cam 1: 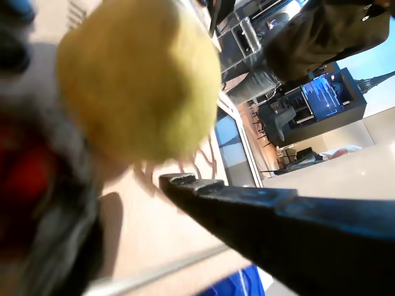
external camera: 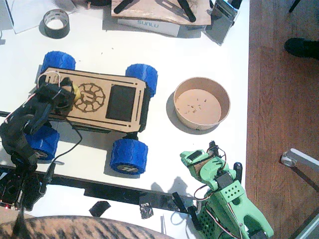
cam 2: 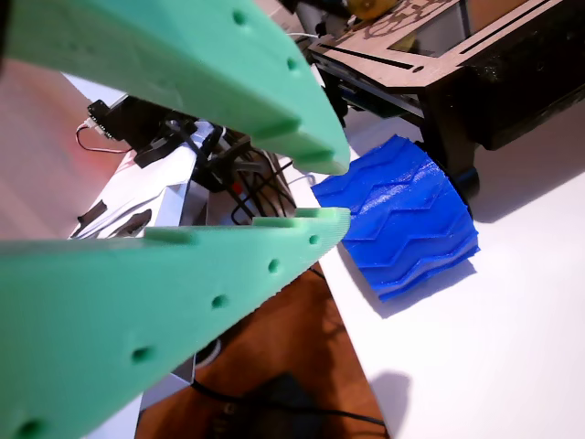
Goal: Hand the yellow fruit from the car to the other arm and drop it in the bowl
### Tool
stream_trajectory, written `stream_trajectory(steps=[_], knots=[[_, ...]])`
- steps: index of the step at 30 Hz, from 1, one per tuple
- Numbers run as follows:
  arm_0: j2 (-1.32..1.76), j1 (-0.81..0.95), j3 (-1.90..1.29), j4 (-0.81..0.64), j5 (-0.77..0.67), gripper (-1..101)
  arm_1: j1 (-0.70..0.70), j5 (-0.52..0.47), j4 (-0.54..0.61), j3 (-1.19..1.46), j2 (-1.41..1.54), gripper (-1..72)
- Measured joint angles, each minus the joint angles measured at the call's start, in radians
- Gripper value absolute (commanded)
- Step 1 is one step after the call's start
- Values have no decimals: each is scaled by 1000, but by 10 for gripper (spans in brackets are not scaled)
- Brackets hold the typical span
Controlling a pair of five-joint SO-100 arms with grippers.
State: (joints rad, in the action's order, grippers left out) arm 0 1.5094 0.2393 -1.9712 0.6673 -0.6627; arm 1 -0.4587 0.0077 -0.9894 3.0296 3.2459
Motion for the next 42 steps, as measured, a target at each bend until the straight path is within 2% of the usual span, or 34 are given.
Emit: stream_trajectory(steps=[4, 15, 21, 23, 42], knots=[[-72, 9, 86, 41, 0, 440, 0, 0, 0, 0, 0, 1], [-94, 32, 115, 43, 0, 428, 0, 0, 0, 0, 0, 1], [-97, 29, 115, 43, 0, 67, 0, 0, 0, 0, 0, 1], [-97, 29, 117, 43, 0, 4, 0, 0, 0, 0, 0, 1], [-110, 29, 127, 43, 5, 1, -8, 0, 0, 0, 0, 1]])
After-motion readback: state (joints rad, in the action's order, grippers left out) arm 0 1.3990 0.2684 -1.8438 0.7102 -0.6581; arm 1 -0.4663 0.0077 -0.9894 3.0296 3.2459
